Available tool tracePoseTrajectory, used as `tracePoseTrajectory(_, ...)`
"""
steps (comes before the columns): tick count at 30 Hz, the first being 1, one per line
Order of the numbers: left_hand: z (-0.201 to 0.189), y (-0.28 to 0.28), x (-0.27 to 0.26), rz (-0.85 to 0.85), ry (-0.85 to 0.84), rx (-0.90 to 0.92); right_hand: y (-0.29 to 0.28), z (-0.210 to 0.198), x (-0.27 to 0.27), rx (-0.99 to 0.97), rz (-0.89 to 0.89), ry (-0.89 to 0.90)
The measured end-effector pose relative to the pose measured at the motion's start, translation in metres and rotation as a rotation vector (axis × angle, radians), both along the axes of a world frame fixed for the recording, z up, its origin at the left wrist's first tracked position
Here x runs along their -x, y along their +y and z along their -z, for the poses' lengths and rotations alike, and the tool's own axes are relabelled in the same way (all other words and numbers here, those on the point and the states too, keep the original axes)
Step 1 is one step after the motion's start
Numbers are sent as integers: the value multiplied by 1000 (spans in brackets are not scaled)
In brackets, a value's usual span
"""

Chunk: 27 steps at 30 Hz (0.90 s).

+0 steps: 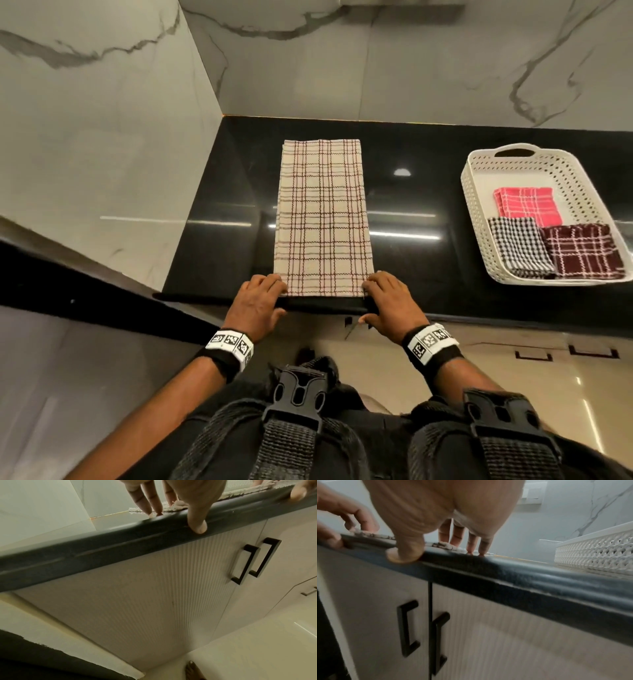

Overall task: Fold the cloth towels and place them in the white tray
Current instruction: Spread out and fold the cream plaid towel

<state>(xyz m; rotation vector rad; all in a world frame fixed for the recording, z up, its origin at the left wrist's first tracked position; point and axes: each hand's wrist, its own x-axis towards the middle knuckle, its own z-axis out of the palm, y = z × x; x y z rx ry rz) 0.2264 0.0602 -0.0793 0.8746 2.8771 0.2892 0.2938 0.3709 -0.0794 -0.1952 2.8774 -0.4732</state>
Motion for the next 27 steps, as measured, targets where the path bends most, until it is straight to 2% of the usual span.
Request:
tracePoseTrajectory(6,-5,18,-32,-28,57,-72,3,3,-32,0,-27,172)
tracePoseTrajectory(10,-14,8,-54,-128,-21,-207,9,-7,-47,156,17,175)
tracePoseTrajectory(13,-24,-6,-66,-151,-142,-326,11,-21,-59,264,44,168)
tracePoseTrajectory(15,-37,-15,-73,-171,-263,-376,10,-37,-66,320,65,98)
tracePoseTrajectory(18,-64,-27,-81,-227,-476,-408,14,-73,-71,437,86,-234)
tracePoseTrajectory(20,-81,-32,-79,-220,-576,-476,17,-90,-68,584,110,-315)
tracePoseTrajectory(22,-95,-34,-67,-211,-596,-552,20,-100,-56,703,171,-202)
tracePoseTrajectory(25,-100,-28,-25,-246,-512,-677,19,-102,-19,794,283,-54)
tracePoseTrajectory(27,-97,-16,13,-257,-426,-696,17,-100,16,798,368,1)
